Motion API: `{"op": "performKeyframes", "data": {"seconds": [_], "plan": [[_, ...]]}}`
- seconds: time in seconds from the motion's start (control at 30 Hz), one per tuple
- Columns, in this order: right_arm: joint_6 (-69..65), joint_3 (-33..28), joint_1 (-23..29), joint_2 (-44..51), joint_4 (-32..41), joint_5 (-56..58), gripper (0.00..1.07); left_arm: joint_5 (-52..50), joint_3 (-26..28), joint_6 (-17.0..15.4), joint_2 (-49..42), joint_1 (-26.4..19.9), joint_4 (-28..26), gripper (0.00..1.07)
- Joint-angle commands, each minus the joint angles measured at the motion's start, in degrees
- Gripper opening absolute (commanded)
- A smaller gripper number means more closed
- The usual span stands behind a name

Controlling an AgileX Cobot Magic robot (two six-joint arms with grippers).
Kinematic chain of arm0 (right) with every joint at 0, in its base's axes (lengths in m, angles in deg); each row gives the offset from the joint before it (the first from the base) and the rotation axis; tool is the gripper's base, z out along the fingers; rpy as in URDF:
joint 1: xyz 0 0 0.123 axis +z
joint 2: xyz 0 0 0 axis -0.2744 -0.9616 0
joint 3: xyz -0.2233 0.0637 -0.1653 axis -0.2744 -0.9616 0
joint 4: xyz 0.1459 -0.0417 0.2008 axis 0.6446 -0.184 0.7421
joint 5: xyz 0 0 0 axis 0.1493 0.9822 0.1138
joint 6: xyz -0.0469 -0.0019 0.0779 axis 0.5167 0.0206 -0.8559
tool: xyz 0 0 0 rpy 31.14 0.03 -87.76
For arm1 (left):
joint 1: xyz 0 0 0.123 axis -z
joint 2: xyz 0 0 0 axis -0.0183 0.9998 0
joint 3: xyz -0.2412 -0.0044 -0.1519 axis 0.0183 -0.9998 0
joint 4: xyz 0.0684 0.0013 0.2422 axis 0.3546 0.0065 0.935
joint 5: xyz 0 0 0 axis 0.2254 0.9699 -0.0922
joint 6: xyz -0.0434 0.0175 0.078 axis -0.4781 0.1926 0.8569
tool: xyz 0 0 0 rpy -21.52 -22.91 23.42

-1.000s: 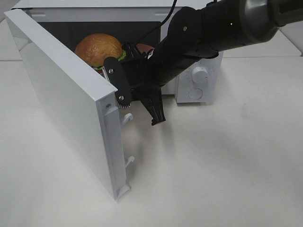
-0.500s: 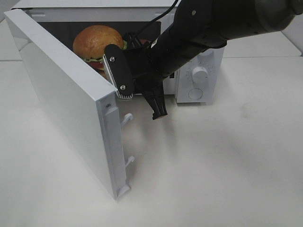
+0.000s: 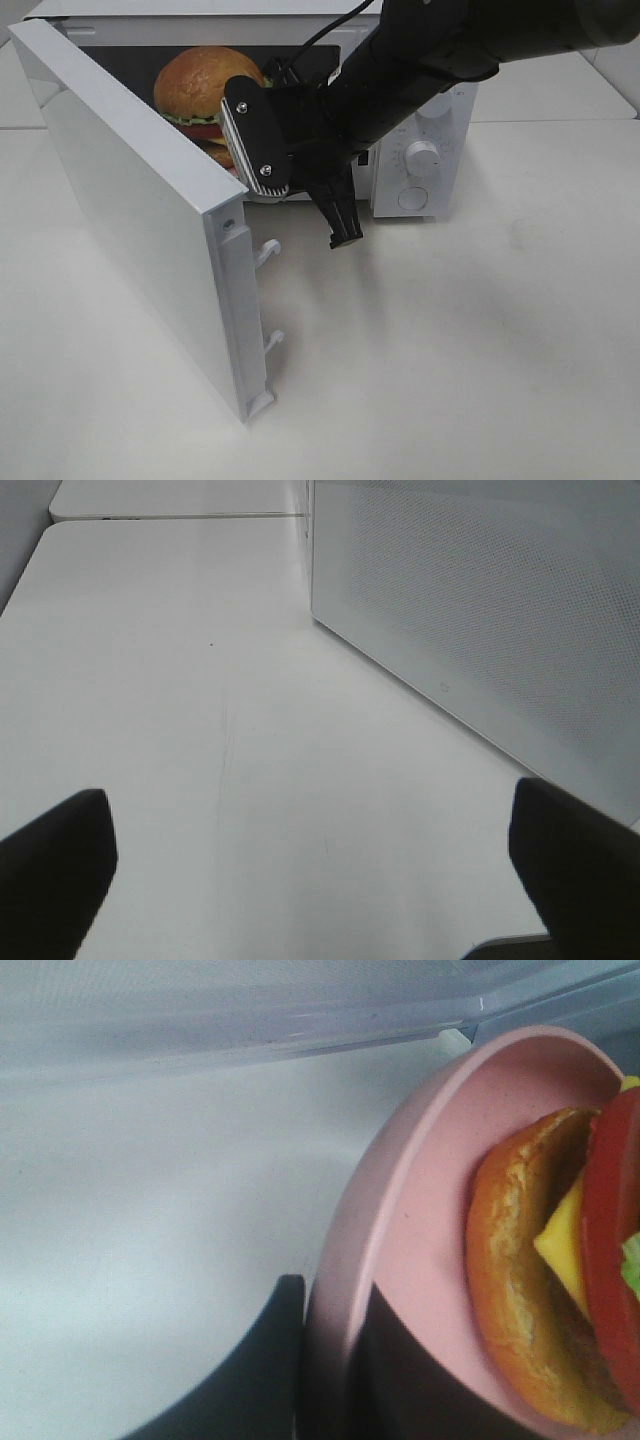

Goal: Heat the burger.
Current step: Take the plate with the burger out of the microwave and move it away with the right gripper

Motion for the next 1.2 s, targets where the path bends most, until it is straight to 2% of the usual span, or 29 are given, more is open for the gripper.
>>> {"op": "performKeyframes", "data": {"seconds": [0.03,1.2], "plan": [[-0.34,-1.09,-0.40,2.81,0.46,-2.35,0.00,-0.69,-0.17,-0.29,-0.34,-0.23,-0.17,1.00],[0.06,-23.03,-0.40,22.06,0.23,-5.61,0.00,-0.69,-0.17,-0.29,-0.34,-0.23,-0.17,1.00]]}}
